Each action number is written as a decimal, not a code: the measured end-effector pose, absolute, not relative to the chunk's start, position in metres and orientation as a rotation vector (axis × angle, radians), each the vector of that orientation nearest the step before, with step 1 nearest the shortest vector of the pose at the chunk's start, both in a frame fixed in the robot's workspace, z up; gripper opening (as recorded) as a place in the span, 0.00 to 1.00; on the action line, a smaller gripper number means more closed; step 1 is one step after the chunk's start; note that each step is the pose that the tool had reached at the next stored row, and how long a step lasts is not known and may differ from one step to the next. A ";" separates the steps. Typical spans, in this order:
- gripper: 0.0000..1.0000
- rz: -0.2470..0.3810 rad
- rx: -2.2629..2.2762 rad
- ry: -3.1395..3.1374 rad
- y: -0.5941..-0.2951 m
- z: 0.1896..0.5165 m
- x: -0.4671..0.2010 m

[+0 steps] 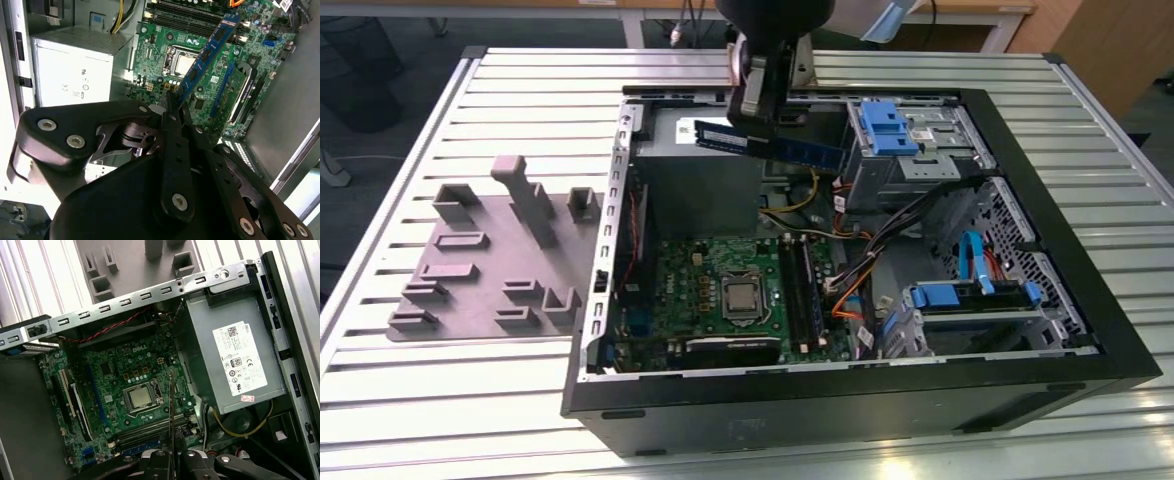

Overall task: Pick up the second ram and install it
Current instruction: 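Insert the second ram into the second slot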

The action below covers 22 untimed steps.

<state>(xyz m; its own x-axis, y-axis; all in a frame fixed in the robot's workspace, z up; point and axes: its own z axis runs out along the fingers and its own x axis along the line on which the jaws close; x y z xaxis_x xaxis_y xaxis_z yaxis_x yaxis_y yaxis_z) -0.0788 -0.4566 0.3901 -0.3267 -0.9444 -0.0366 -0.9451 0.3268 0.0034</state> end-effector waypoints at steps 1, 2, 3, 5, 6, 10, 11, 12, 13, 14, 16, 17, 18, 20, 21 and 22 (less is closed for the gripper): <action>0.14 0.037 -1.798 2.542 -0.457 0.390 -0.079; 0.14 0.037 -1.787 2.549 -0.457 0.390 -0.079; 0.14 0.037 -1.774 2.558 -0.457 0.390 -0.079; 0.14 0.036 -1.743 2.579 -0.457 0.389 -0.079; 0.14 0.036 -1.728 2.589 -0.457 0.389 -0.079; 0.14 0.035 -1.659 2.633 -0.457 0.388 -0.079; 0.14 0.035 -1.642 2.644 -0.457 0.388 -0.079; 0.14 0.034 -1.624 2.655 -0.457 0.388 -0.079; 0.14 0.034 -1.605 2.666 -0.457 0.388 -0.079; 0.14 0.034 -1.583 2.679 -0.457 0.387 -0.079; 0.14 0.033 -1.544 2.701 -0.457 0.387 -0.079; 0.14 0.032 -1.524 2.712 -0.457 0.387 -0.079; 0.14 0.032 -1.505 2.723 -0.457 0.387 -0.079; 0.14 0.031 -1.466 2.743 -0.457 0.386 -0.079; 0.14 0.031 -1.445 2.754 -0.457 0.386 -0.079; 0.14 0.031 -1.426 2.764 -0.457 0.386 -0.079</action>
